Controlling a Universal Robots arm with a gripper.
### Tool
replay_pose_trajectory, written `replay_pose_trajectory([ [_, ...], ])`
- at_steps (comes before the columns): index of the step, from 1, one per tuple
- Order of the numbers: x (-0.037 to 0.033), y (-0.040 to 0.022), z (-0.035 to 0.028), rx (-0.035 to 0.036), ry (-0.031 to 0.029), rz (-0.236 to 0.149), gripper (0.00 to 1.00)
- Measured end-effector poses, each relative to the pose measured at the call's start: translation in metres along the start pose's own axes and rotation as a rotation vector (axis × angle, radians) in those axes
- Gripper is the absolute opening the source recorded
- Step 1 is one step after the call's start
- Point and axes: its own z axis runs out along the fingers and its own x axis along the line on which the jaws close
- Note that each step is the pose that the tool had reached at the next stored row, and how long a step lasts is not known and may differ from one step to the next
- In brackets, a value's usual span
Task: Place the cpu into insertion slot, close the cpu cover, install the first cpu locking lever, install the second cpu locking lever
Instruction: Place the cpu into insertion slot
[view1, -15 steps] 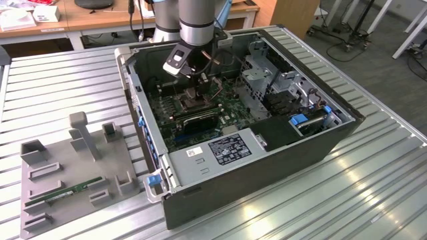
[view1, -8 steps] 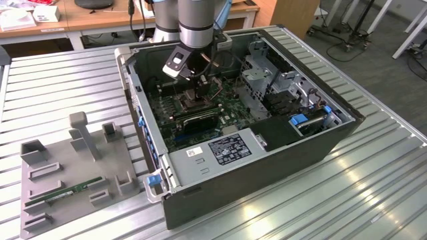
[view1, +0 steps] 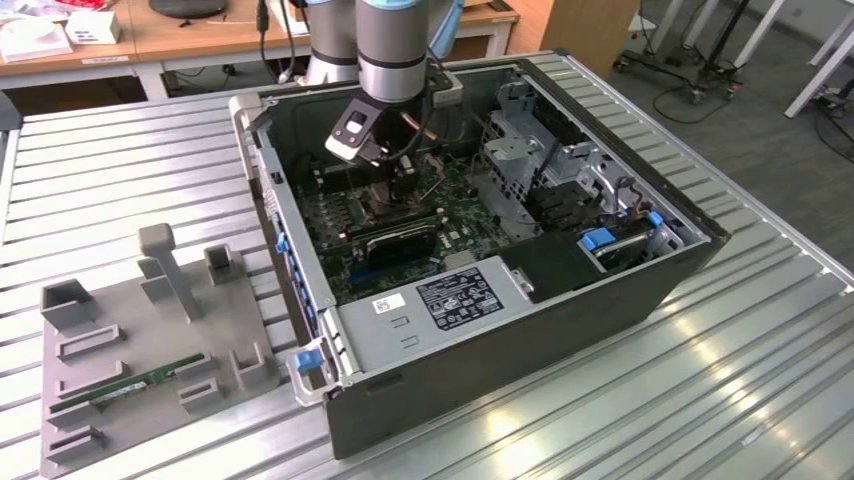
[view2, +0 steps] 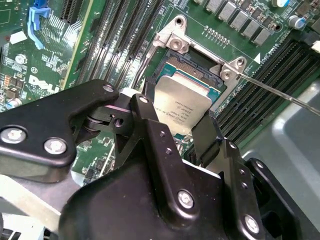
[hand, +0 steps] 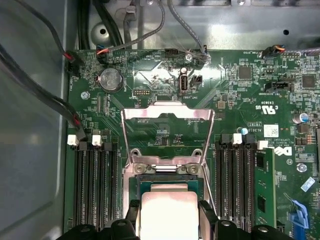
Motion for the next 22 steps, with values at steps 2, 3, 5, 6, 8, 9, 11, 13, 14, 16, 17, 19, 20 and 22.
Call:
replay_pose_trajectory([
  [2,-0.0001,-0.0002,0.002,0.0007,-0.0001,0.0,0.55],
  [3,-0.0001,-0.0004,0.0031,0.001,-0.0001,0.0,0.55],
  [5,-0.0001,-0.0006,0.005,0.0015,0.0,0.0,0.55],
  [6,-0.0001,-0.0006,0.0056,0.0016,-0.0001,0.0,0.55],
  [8,-0.0002,-0.0007,0.0059,0.0018,-0.0003,0.0,0.55],
  [9,-0.0001,-0.0007,0.0067,0.0016,0.0,0.0,0.55],
  [11,-0.0002,-0.0008,0.0085,0.0018,-0.0001,0.0,0.55],
  [13,-0.0002,-0.0009,0.0091,0.002,-0.0003,0.0,0.55],
  [14,-0.0002,-0.0009,0.0091,0.0021,-0.0004,0.0,0.55],
  [16,-0.0002,-0.0009,0.0092,0.002,-0.0002,0.0,0.55],
  [17,-0.0002,-0.0008,0.0093,0.0019,-0.0001,0.0,0.55],
  [19,-0.0002,-0.0009,0.0094,0.0019,-0.0001,0.0,0.55],
  [20,-0.0001,-0.0008,0.0098,0.0017,0.0003,0.0,0.55],
  [22,-0.0002,-0.0009,0.0106,0.0019,0.0,0.0,0.55],
])
